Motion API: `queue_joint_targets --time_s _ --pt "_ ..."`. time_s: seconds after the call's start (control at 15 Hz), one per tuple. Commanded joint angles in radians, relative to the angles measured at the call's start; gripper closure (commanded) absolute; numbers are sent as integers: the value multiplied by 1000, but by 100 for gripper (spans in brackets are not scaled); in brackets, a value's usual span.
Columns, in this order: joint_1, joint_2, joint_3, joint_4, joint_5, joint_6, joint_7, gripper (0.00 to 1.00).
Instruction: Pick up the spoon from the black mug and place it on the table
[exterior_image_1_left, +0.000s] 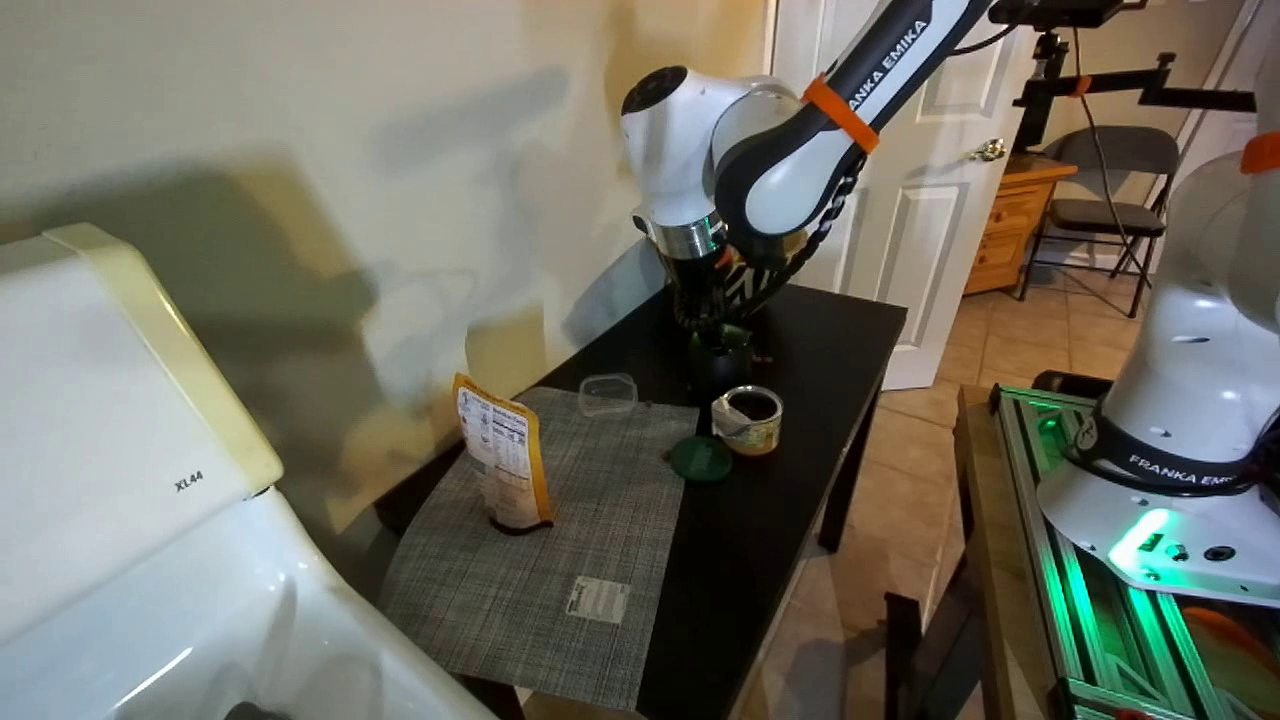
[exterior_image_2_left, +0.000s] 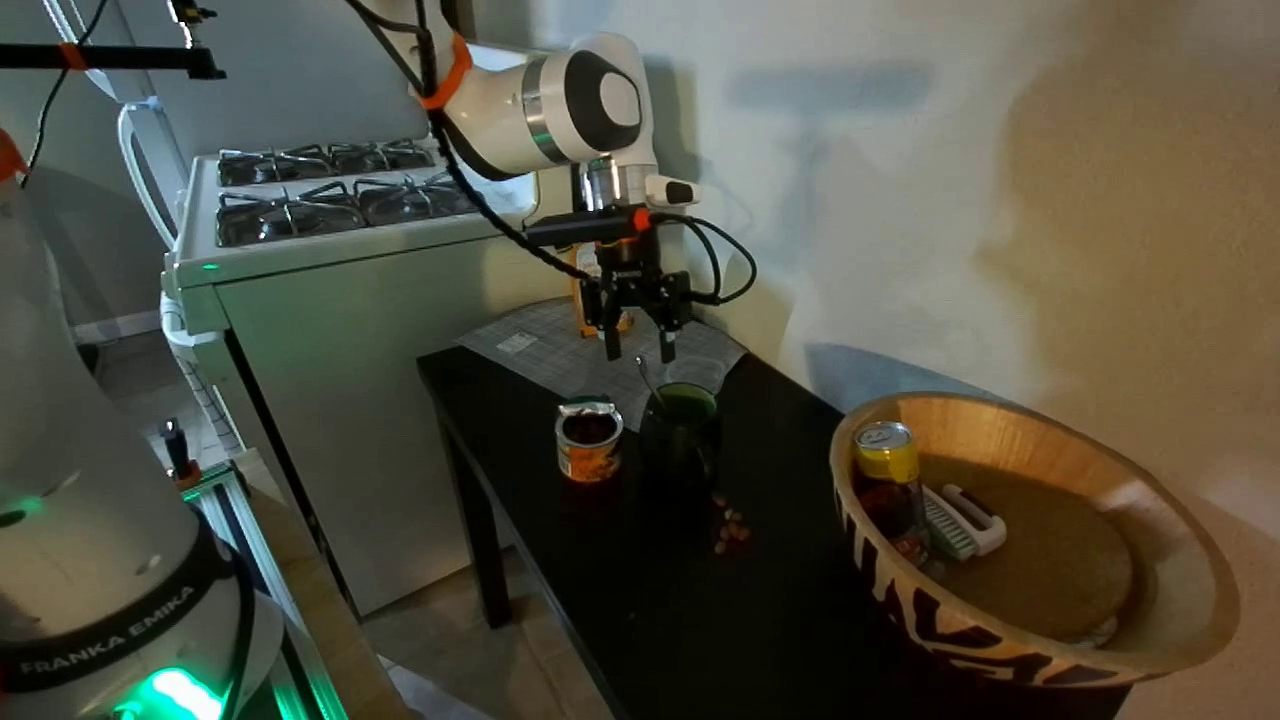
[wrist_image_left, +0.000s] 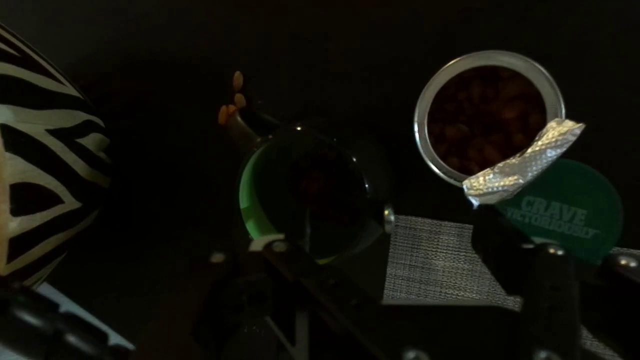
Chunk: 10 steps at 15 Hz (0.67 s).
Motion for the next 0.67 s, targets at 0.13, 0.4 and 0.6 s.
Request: queue_joint_targets --time_s 0.13,0.4,0.6 --pt "39 88 -22 86 -26 -78 -13 28" --pt "47 120 -22 131 -2 -175 -49 38" --pt "47 133 -23 155 -5 -229 -60 49"
